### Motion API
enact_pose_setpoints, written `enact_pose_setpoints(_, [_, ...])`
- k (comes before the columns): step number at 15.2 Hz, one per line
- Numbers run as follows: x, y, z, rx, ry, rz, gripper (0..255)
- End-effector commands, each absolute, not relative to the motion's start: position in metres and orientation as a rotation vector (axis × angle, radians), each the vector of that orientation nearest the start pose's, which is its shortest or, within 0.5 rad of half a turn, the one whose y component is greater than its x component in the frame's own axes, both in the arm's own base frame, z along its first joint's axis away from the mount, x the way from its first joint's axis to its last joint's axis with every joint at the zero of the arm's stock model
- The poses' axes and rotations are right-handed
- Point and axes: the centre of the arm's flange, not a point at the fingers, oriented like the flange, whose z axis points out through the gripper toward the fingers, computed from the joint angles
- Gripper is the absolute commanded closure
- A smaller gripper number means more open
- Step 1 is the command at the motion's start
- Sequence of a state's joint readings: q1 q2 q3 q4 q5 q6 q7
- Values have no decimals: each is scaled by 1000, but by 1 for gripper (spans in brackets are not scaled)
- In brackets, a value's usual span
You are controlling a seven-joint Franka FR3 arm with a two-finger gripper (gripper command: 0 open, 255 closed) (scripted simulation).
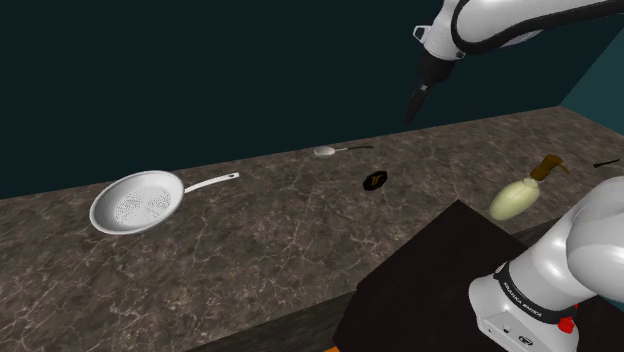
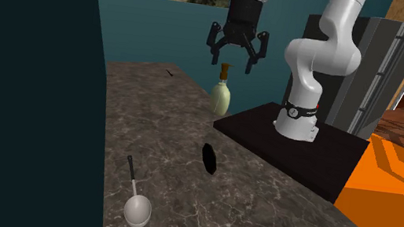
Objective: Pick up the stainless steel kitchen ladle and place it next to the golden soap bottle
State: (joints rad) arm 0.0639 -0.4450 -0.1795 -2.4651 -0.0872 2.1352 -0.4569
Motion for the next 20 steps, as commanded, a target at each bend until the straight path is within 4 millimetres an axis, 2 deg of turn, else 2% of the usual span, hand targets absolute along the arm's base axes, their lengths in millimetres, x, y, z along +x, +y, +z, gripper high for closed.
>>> enact_pose_setpoints(1, [431,-66,440,-3087,-724,-169,0])
enact_pose_setpoints(11, [515,-102,345,-2959,-1180,-158,0])
enact_pose_setpoints(20, [597,-115,260,-2786,-1572,-145,0])
